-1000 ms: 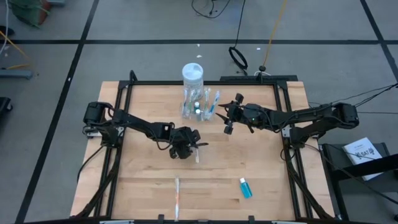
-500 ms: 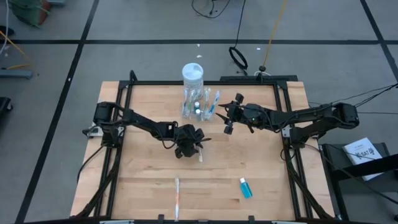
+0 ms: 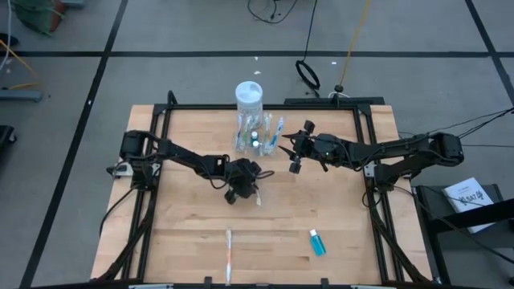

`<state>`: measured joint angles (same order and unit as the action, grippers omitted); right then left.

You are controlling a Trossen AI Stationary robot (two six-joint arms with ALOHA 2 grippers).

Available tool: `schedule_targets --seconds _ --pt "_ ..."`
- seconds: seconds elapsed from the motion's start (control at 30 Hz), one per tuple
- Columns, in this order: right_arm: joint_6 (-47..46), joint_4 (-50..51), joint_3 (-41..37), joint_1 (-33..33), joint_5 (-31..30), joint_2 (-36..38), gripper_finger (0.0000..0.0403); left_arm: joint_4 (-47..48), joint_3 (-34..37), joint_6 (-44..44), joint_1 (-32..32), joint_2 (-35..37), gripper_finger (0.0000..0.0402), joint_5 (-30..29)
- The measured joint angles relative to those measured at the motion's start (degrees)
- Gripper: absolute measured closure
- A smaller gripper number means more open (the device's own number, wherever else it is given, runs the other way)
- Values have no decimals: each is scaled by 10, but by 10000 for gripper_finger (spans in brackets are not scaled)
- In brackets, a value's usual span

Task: Pick & Place toothbrushing station
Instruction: Put the orange toothbrush into the transparent organizer

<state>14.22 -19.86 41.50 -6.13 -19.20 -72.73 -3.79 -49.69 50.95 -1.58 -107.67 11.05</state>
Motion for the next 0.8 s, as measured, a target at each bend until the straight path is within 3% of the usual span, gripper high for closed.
schedule_targets --seconds 0.27,0.53,0.8 --pt "0 0 0 0 0 0 232 9 1 -116 -23 0 389 -2" --pt "0 0 0 0 0 0 232 14 3 -133 -20 24 382 -23" --pt "0 0 0 0 0 0 232 48 5 -189 -23 153 397 -90"
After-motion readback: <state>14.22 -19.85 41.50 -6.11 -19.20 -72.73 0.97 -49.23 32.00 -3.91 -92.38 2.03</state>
